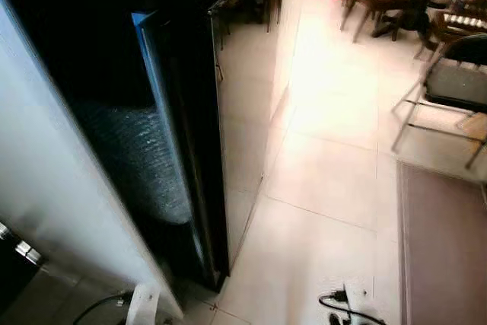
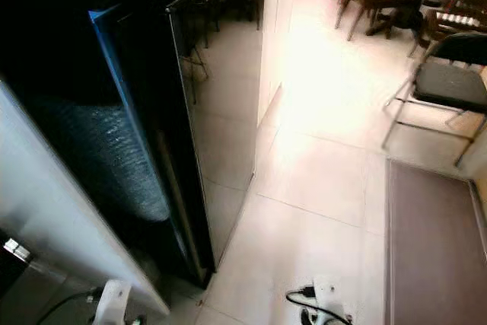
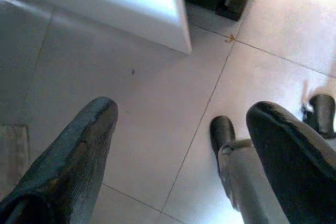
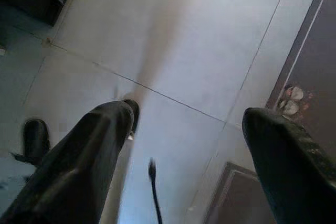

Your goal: Restocking fridge

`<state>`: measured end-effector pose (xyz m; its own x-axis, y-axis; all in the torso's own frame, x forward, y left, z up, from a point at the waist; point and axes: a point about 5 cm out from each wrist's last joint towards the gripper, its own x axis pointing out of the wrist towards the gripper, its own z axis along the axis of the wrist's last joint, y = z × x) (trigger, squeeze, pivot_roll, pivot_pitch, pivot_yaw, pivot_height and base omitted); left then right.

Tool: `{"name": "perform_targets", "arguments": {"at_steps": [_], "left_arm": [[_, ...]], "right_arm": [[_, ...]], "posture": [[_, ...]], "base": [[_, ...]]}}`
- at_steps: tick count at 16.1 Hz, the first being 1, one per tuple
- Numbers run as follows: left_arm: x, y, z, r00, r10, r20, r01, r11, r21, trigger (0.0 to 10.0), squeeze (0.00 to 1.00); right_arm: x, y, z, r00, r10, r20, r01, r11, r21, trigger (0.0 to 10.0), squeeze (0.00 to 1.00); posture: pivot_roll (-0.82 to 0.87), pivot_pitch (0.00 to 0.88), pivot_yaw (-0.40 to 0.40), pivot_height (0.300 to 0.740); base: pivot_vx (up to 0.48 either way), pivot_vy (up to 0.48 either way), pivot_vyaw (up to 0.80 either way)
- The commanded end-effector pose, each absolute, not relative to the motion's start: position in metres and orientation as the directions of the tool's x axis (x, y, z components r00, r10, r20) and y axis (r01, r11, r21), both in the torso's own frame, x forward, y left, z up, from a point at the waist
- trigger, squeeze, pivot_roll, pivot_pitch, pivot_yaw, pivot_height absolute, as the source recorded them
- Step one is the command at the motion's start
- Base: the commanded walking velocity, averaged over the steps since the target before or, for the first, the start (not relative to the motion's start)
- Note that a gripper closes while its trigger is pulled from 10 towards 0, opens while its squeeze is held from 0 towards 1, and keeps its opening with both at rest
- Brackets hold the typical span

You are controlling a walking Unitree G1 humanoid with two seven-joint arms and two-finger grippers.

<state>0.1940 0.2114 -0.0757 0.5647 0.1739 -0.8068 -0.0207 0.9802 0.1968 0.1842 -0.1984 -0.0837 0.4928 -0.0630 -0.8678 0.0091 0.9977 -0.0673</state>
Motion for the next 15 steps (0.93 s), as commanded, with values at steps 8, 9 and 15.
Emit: {"name": "perform_targets", "arguments": {"at_steps": [8,9,15], "left_arm": [[0.185,0.216,-0.079,0.532,0.183,-0.827,-0.009,0.977,0.211,10.0,0.00],[0.186,0.216,-0.079,0.532,0.183,-0.826,-0.008,0.977,0.211,10.0,0.00],[0.186,0.216,-0.079,0.531,0.186,-0.827,-0.015,0.978,0.210,10.0,0.00]], "right_arm": [[0.194,-0.188,-0.081,0.494,-0.040,-0.868,-0.050,0.996,-0.074,10.0,0.00],[0.195,-0.187,-0.080,0.495,-0.038,-0.868,-0.051,0.996,-0.073,10.0,0.00],[0.200,-0.187,-0.078,0.499,-0.019,-0.867,-0.079,0.995,-0.067,10.0,0.00]], "posture": [[0.01,0.000,-0.013,0.740],[0.01,0.000,-0.013,0.740],[0.01,0.000,-0.018,0.740]], "base": [[0.000,0.000,0.80],[0.000,0.000,0.80],[0.000,0.000,0.80]]}}
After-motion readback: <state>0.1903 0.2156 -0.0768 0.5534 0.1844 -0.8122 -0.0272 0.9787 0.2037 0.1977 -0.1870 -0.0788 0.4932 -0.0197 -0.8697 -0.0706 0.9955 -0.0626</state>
